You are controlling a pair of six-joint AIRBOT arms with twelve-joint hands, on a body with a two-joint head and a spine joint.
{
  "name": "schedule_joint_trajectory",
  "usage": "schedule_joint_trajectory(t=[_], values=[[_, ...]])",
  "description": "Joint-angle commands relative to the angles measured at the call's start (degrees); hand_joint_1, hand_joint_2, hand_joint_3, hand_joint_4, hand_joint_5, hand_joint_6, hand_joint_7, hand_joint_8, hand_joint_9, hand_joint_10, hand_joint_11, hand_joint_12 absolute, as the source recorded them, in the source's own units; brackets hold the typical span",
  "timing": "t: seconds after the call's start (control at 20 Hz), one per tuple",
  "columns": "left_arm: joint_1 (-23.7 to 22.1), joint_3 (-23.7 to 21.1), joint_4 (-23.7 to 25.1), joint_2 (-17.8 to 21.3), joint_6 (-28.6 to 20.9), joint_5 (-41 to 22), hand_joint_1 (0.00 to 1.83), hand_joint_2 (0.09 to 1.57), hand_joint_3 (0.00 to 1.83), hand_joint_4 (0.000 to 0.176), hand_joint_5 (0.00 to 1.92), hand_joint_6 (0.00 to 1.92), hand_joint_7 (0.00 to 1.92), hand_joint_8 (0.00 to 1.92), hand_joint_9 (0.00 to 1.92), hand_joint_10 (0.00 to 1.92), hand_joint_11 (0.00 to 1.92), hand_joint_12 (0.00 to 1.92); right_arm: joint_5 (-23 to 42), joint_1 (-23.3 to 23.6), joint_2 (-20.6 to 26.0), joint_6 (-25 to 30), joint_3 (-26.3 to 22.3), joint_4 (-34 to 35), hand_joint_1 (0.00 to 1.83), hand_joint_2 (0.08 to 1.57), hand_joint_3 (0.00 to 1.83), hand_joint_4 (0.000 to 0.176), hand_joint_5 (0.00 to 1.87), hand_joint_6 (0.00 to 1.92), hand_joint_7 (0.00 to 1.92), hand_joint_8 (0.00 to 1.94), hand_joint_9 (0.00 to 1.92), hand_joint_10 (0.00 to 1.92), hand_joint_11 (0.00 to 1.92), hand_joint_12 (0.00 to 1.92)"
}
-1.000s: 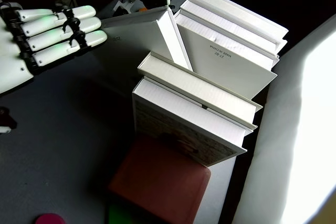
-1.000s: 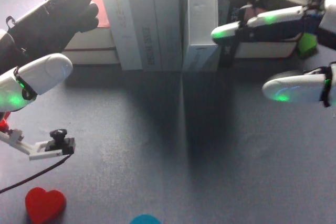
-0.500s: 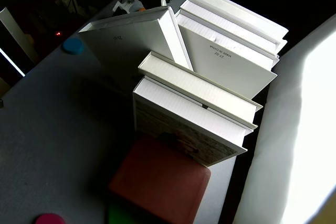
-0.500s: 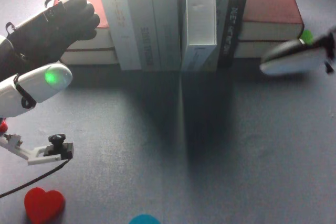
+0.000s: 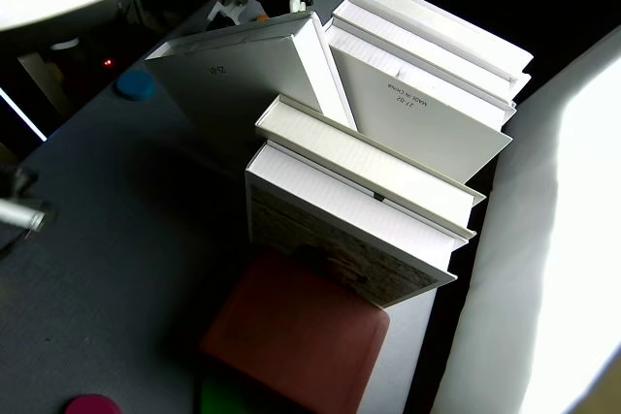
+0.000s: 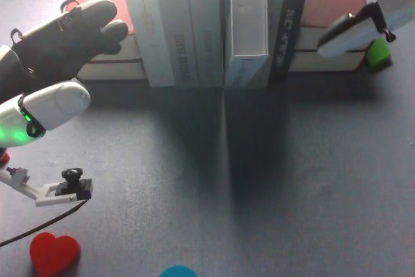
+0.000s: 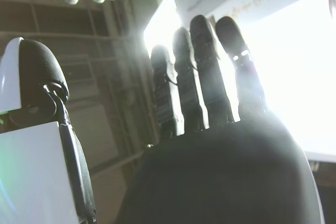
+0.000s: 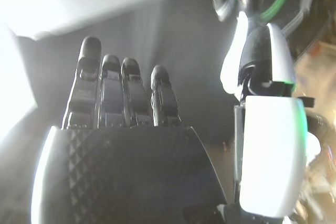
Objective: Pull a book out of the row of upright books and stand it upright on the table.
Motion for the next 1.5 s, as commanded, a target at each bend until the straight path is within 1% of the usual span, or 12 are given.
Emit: schedule_joint_trajectory(t=[0.0, 0.1, 0.3, 0.4, 0.5, 0.65, 0.85, 0.9, 1.05, 1.15, 1.35, 1.45], values=[[-0.53, 0.12, -1.03, -0.02, -0.57, -6.43, 0.95, 0.89, 0.0, 0.048, 0.58, 0.01, 0.43, 0.02, 0.52, 0.01, 0.0, 1.21, 0.9, 1.55, -0.32, 1.83, -0.15, 2.5, 1.01, 0.82, 0.0, 0.086, 0.0, 0.0, 0.0, 0.0, 0.0, 0.0, 0.0, 0.1], [-0.55, 0.09, -0.95, -0.03, -0.57, -6.26, 0.94, 0.91, 0.0, 0.046, 0.57, 0.01, 0.44, 0.01, 0.5, 0.0, 0.0, 1.16, 0.88, 3.28, -1.01, 5.15, -0.19, -3.47, 1.13, 0.77, 0.0, 0.09, 0.0, 0.0, 0.0, 0.0, 0.0, 0.0, 0.0, 0.0], [-0.89, 0.08, -0.57, -0.11, -0.57, -6.2, 0.92, 0.92, 0.0, 0.042, 0.59, 0.01, 0.47, 0.01, 0.51, 0.01, 0.0, 1.13, 1.13, 6.6, -2.64, 9.3, -0.47, -10.63, 1.23, 0.8, 0.0, 0.174, 0.0, 0.0, 0.0, 0.0, 0.0, 0.0, 0.0, 0.0], [-1.0, 0.15, -0.27, -0.12, -0.57, -5.96, 0.9, 0.91, 0.0, 0.047, 0.59, 0.01, 0.44, 0.0, 0.51, 0.0, 0.0, 1.13, 1.39, 7.24, -3.03, 9.32, -0.8, -12.1, 1.21, 0.81, 0.0, 0.176, 0.0, 0.0, 0.0, 0.0, 0.0, 0.0, 0.0, 0.0], [-1.03, 0.23, -0.16, -0.2, -0.57, -5.92, 0.92, 0.9, 0.0, 0.058, 0.59, 0.01, 0.42, 0.0, 0.52, 0.01, 0.0, 1.17, 1.42, 7.94, -3.34, 9.32, -1.0, -13.28, 1.2, 0.82, 0.0, 0.125, 0.0, 0.0, 0.0, 0.0, 0.0, 0.0, 0.0, 0.0], [-1.63, 0.28, 0.5, -0.3, -0.57, -5.64, 0.95, 0.9, 0.0, 0.028, 0.59, 0.01, 0.42, 0.0, 0.53, 0.01, 0.0, 1.21, 1.39, 8.04, -4.72, 9.33, -0.21, -14.51, 1.22, 0.81, 0.0, 0.113, 0.0, 0.0, 0.0, 0.0, 0.0, 0.0, 0.0, 0.0], [-1.75, 0.4, 0.64, -0.32, -0.57, -5.65, 0.93, 0.89, 0.0, 0.045, 0.64, 0.03, 0.47, 0.02, 0.57, 0.02, 0.0, 1.25, 0.25, 6.57, -7.95, 9.31, 1.32, -17.83, 1.19, 0.83, 0.01, 0.175, 0.0, 0.0, 0.0, 0.0, 0.0, 0.0, 0.0, 0.0], [-1.83, 0.41, 0.69, -0.36, -0.57, -5.64, 0.94, 0.9, 0.0, 0.032, 0.64, 0.03, 0.35, 0.0, 0.56, 0.02, 0.0, 1.24, 0.11, 6.17, -8.96, 9.31, 1.76, -18.54, 1.25, 0.78, 0.0, 0.114, 0.0, 0.0, 0.0, 0.0, 0.0, 0.0, 0.03, 0.01], [-1.86, 0.36, 0.9, -0.35, -0.57, -5.62, 0.97, 0.85, 0.0, 0.032, 0.66, 0.04, 0.39, 0.02, 0.57, 0.02, 0.0, 1.22, 0.12, 5.32, -11.19, 9.31, 2.83, -19.74, 1.17, 0.73, 0.02, 0.091, 0.07, 0.02, 0.0, 0.0, 0.0, 0.0, 0.0, 1.07], [-2.04, 0.5, 1.1, -0.35, -0.57, -5.51, 0.99, 0.84, 0.0, 0.016, 0.68, 0.05, 0.42, 0.02, 0.58, 0.02, 0.0, 1.18, 0.13, 4.54, -12.63, 9.45, 3.73, -21.04, 1.27, 0.79, 0.03, 0.113, 0.2, 0.05, 0.03, 0.01, 0.06, 0.02, 0.0, 1.21], [-2.15, 0.48, 1.27, -0.35, -0.57, -5.41, 0.97, 0.85, 0.0, 0.004, 0.69, 0.08, 0.49, 0.02, 0.62, 0.04, 0.0, 1.29, 0.26, 4.13, -12.95, 11.37, 4.51, -21.86, 1.34, 0.87, 0.03, 0.016, 0.44, 0.11, 0.29, 0.05, 0.27, 0.13, 0.0, 1.46], [-2.11, 0.44, 1.27, -0.35, -0.57, -5.38, 0.96, 0.85, 0.0, 0.0, 0.69, 0.1, 0.53, 0.02, 0.65, 0.05, 0.0, 1.29, 0.47, 3.93, -12.94, 12.26, 4.76, -22.45, 1.43, 0.92, 0.0, 0.0, 0.57, 0.16, 0.51, 0.05, 0.5, 0.48, 0.12, 1.53]])
